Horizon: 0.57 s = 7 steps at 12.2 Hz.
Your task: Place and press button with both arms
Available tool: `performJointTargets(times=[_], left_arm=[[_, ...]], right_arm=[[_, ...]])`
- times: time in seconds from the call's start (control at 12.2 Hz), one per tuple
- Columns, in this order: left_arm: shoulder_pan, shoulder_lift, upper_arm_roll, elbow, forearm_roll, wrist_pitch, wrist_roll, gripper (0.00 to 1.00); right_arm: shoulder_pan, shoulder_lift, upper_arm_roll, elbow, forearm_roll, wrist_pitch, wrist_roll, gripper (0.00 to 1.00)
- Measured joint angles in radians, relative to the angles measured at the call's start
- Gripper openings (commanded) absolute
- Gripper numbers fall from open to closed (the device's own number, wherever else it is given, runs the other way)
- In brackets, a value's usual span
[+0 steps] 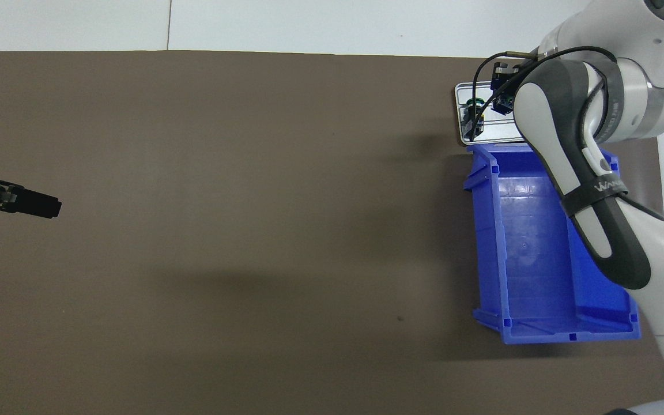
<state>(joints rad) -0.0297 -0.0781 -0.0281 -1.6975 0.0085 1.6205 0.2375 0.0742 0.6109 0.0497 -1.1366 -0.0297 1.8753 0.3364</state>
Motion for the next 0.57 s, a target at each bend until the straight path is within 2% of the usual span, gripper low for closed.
performJointTargets(times=[0.25,0.57], left_arm=[[0.0,0.0,0.0,0.0,0.0,0.0,0.0,1.0],[0.0,0.0,0.0,0.0,0.0,0.0,0.0,1.0]], right_arm=[[0.112,-0.03,0.003,-0.01,-0.121,-0.034,0.278,0.0],[0.232,-0.031,0.008,-0.017,-0.101,-0.035,0.708,0.0]])
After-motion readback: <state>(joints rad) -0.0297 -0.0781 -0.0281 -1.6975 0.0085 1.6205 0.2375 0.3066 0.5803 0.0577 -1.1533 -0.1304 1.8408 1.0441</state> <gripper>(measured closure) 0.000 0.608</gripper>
